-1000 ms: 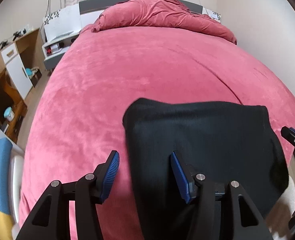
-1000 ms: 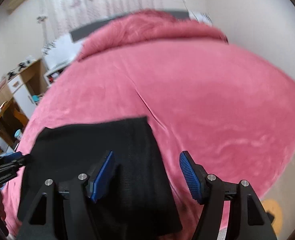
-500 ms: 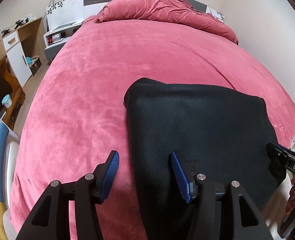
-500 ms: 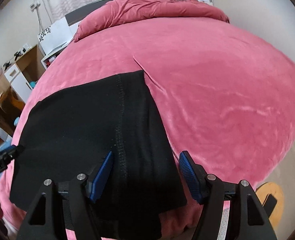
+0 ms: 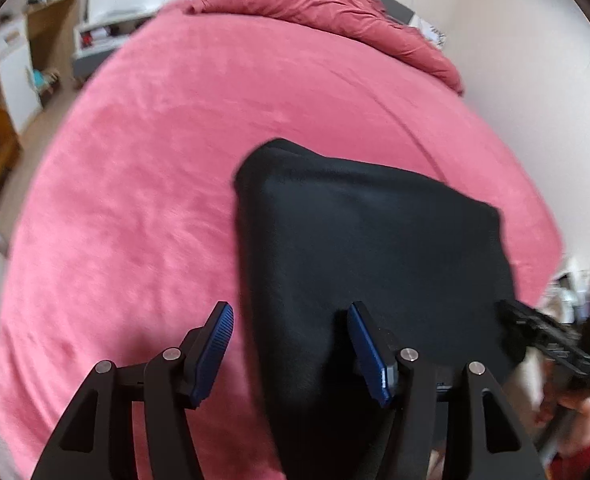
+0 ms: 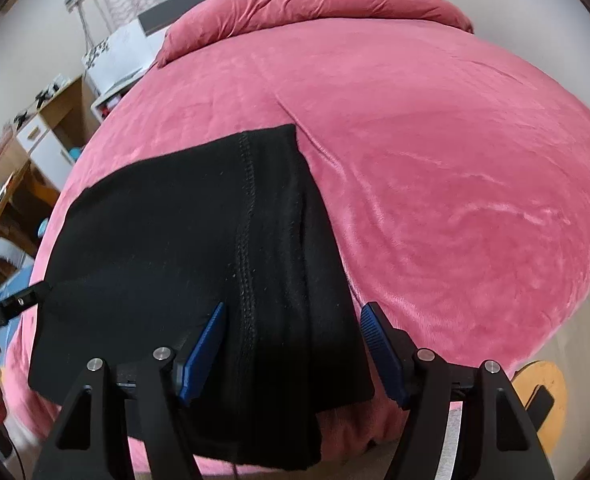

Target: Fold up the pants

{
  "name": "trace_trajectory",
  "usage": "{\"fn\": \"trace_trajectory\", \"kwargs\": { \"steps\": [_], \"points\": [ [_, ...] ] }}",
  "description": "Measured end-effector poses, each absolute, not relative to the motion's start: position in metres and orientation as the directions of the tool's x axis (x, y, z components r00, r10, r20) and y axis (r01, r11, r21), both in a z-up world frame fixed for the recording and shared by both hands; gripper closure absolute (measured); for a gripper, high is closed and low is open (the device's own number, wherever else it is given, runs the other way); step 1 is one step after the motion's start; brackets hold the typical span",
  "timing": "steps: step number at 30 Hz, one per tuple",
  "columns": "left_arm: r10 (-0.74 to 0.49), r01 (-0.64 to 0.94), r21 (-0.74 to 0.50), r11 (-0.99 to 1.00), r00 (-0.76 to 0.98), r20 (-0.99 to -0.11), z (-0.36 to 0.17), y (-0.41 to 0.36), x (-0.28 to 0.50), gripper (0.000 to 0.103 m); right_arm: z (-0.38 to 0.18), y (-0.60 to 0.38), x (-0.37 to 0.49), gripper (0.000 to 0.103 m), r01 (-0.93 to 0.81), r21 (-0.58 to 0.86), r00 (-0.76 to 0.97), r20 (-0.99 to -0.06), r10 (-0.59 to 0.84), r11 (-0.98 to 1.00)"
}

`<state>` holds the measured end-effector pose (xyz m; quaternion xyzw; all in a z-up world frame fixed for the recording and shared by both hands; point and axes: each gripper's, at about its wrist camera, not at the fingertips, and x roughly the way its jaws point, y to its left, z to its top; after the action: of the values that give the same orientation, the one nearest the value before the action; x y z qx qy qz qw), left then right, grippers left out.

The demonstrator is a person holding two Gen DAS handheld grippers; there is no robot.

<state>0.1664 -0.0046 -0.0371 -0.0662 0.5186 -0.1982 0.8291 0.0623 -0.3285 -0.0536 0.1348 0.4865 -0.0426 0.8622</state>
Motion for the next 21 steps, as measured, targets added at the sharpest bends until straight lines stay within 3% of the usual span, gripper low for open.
{"fn": "trace_trajectory", "kwargs": {
  "steps": [3, 5, 14, 21],
  "points": [
    [-0.509, 0.298, -0.425, 0.855, 0.323, -0.797, -0.036, 0.002, 0.168, 0.037, -0.052, -0.336, 0.066, 0.026, 0.166, 0.278, 0.529, -0.835, 0.152, 0.946],
    [-0.54, 0.316, -0.452, 0.834, 0.297, -0.788, -0.036, 0.003, 0.172, 0.032, -0.054, -0.345, 0.068, 0.012, 0.163, 0.357, 0.532, -0.817, 0.223, 0.92],
    [-0.58, 0.284, -0.52, 0.805, 0.194, -0.791, -0.065, 0.004, 0.201, 0.029, -0.077, -0.362, 0.096, 0.011, 0.124, 0.47, 0.488, -0.795, 0.359, 0.874],
    [-0.676, 0.238, -0.639, 0.731, 0.131, -0.725, -0.086, 0.003, 0.209, 0.027, -0.102, -0.363, 0.111, 0.01, 0.093, 0.557, 0.473, -0.754, 0.455, 0.825]
  ]
}}
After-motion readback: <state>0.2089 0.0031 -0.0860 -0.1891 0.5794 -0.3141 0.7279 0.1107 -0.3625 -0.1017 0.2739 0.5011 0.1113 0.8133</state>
